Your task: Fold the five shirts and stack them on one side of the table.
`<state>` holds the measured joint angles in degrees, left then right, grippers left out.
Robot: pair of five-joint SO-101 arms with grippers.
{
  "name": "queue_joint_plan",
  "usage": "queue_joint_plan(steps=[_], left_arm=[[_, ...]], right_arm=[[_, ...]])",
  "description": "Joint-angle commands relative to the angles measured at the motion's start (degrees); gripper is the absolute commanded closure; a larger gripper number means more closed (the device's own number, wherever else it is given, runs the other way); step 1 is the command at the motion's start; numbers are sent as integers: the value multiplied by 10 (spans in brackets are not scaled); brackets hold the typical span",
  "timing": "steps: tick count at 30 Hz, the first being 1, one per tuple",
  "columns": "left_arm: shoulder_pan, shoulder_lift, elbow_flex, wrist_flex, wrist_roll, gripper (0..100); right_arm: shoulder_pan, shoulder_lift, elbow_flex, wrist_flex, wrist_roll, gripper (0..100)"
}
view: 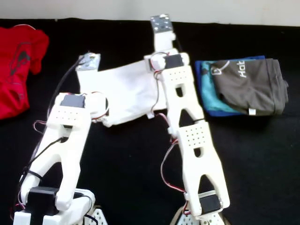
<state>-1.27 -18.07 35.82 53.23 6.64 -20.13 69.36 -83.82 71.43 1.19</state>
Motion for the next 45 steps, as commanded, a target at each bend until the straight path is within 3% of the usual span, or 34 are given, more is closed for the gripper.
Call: queue_joint_plan(steps=[1,6,12,22,28,35,41,45], left_arm=[[-3,4,2,-28,0,990],[-2,80,33,-120,3,990],[-4,145,31,-151,1,990],[-6,131,22,-141,1,990],[-7,14,-26,-25,0,990],[-54,-75,-29,17,0,990],[-99,-74,-6,16,0,990],[-103,-74,19,15,-1,990]], right_arm=[[-23,-44,-29,10,0,954],[-28,-11,-17,10,0,954],[-4,27,-16,7,0,954],[16,36,-72,16,0,954],[15,32,-176,97,0,947],[-6,-26,-171,247,-4,693],[-33,-34,-167,285,-136,604],[-60,-33,-167,278,-159,582]])
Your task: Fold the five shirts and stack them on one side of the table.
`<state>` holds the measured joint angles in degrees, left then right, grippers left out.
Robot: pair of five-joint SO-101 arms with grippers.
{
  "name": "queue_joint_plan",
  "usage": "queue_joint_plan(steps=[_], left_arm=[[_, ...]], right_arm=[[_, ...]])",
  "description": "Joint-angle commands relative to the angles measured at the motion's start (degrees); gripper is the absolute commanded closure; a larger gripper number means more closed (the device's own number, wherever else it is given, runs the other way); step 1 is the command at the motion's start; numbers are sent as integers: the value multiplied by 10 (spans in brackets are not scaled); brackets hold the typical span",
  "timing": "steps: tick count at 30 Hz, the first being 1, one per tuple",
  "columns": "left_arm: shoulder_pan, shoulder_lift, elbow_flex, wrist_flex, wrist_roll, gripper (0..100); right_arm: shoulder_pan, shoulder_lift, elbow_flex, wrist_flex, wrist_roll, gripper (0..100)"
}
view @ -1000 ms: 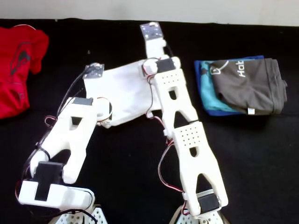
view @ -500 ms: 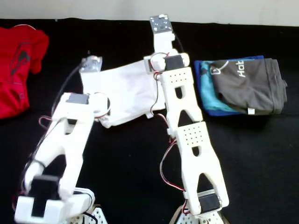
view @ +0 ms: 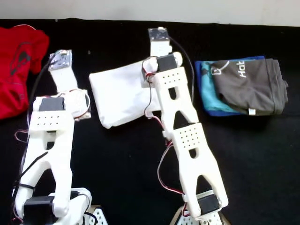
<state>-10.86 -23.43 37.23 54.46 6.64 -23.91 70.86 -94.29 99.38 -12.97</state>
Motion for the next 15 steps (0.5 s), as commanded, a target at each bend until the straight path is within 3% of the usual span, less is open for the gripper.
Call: queue_joint_plan(steps=[1,15], left_arm=[[-7,-21,11,3,-1,990],[-65,-23,37,3,-1,990]], right_arm=[[-27,-48,-61,-9,-18,582],[-7,-45,110,-137,-20,591]])
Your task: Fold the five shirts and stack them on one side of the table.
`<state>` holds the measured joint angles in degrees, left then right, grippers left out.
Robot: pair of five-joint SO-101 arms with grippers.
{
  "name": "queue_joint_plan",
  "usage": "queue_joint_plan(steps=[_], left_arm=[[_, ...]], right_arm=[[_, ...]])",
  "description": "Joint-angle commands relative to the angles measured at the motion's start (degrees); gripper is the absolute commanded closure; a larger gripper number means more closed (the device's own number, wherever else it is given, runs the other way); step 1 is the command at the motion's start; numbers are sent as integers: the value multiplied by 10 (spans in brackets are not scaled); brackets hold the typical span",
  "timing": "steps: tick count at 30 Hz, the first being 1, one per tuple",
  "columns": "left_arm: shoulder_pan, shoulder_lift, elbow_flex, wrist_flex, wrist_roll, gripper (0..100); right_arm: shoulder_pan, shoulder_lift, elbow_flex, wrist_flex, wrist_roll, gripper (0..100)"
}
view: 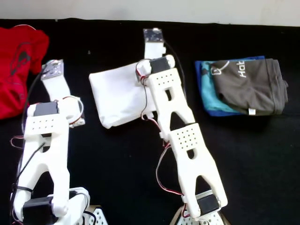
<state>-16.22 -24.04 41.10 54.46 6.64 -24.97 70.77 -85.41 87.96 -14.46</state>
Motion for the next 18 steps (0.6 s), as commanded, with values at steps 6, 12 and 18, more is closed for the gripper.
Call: queue_joint_plan(steps=[6,12,18], left_arm=[[-13,-16,-1,3,-1,990],[-13,-15,0,-10,-1,990],[-13,-15,0,-15,-1,990]], right_arm=[[-2,-44,110,-72,-5,591],[-2,-44,169,-83,-2,684],[0,-44,178,-79,47,987]])
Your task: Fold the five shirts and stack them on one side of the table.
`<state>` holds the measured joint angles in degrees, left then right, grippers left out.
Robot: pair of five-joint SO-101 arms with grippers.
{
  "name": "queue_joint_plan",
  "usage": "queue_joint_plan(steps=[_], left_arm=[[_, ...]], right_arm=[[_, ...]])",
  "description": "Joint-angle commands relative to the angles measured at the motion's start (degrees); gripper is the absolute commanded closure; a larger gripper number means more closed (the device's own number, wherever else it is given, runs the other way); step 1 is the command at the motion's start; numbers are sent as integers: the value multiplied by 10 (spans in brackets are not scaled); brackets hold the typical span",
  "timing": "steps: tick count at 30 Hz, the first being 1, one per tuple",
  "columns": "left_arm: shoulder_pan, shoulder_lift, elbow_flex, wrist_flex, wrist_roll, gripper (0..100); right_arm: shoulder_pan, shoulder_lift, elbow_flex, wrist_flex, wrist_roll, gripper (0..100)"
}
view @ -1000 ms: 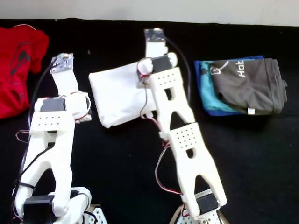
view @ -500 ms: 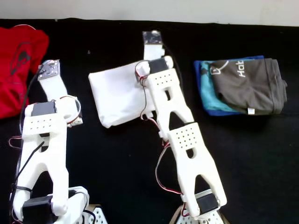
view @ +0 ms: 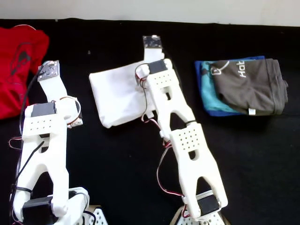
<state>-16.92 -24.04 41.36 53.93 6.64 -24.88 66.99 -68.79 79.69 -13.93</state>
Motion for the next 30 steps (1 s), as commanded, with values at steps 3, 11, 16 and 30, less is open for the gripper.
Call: queue_joint_plan(steps=[3,11,16,30], left_arm=[[-6,-15,-3,-10,-1,990],[-6,-15,-2,-14,-1,990],[-5,-15,-2,-29,-1,990],[-2,-15,-2,-29,-1,990]], right_arm=[[4,-14,6,30,65,993],[67,-59,-145,183,68,993],[115,-81,-192,215,91,993],[226,-320,-37,211,164,993]])
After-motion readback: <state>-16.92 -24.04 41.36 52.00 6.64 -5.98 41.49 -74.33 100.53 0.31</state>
